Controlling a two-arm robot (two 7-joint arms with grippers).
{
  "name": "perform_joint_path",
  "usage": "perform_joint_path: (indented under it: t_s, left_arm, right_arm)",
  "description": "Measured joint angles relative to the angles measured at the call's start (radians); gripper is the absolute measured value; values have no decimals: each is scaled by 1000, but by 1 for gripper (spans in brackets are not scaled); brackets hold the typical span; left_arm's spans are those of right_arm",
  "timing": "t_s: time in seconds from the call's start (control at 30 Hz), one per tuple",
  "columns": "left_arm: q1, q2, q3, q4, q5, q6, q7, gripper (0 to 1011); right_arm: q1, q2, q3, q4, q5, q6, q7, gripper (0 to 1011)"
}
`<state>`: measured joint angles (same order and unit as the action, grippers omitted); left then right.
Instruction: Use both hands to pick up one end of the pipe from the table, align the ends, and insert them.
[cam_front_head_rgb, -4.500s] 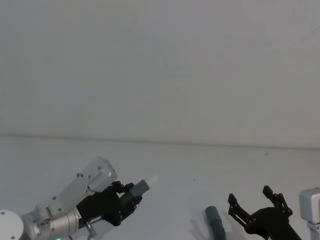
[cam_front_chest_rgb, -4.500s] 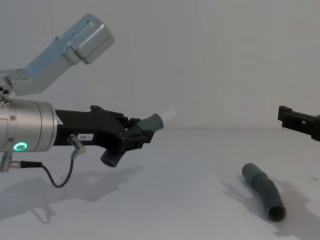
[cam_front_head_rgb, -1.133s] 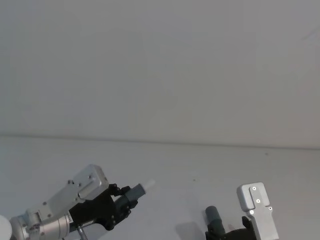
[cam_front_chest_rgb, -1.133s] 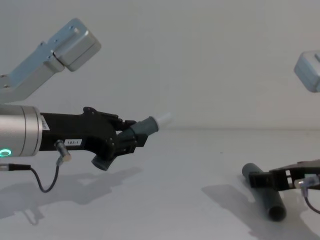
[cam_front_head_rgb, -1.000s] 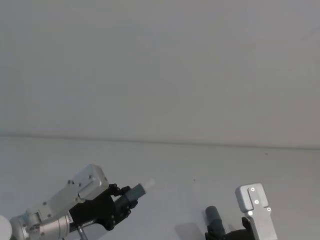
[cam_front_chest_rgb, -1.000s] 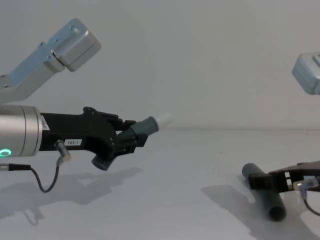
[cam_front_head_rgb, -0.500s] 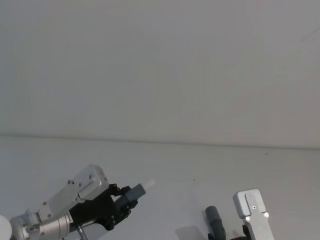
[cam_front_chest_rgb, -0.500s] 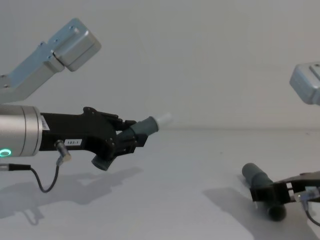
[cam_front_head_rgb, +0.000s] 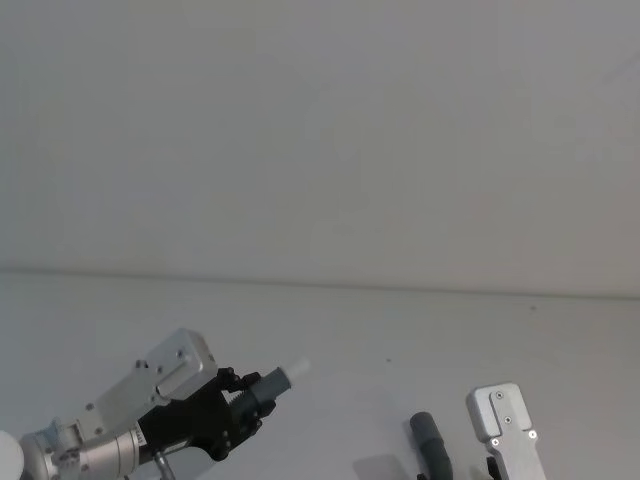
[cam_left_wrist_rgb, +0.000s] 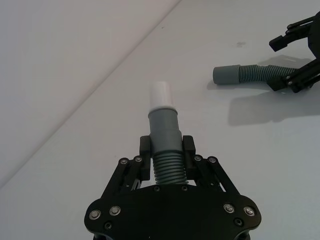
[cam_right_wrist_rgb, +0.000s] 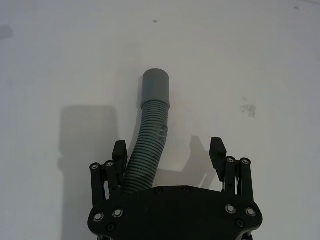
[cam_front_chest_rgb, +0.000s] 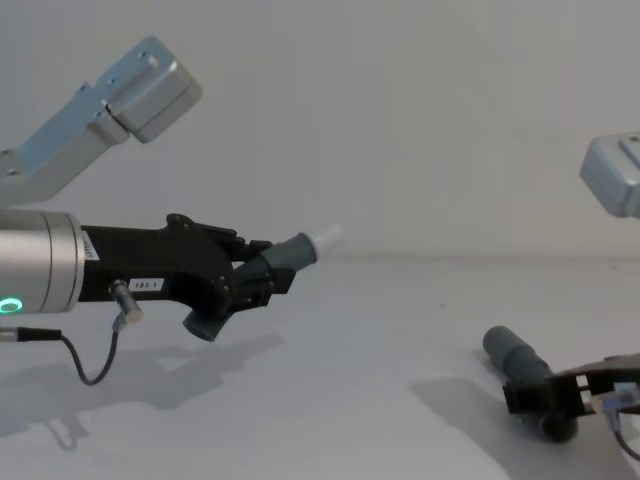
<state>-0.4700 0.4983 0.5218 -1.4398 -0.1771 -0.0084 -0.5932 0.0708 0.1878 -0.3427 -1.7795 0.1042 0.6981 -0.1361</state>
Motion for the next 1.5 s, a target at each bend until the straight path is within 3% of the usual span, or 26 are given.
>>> perform_joint_path:
  t_s: [0.17,0.4,1.0,1.5]
  left_arm:
    - [0,0,0,0,0,0,0,336]
    - [0,0,0,0,0,0,0,336]
    - [0,0,0,0,0,0,0,336]
    - [0,0,0,0,0,0,0,336]
  right_arm:
    - [-1,-1,0,-2,-1,3,0,1000]
    - [-3,-2,1,-2,-2,6,-1,863]
    - [-4,-3,2,-4,-3,10,-1,278]
    - [-5,-3,2,-4,-3,10,-1,235]
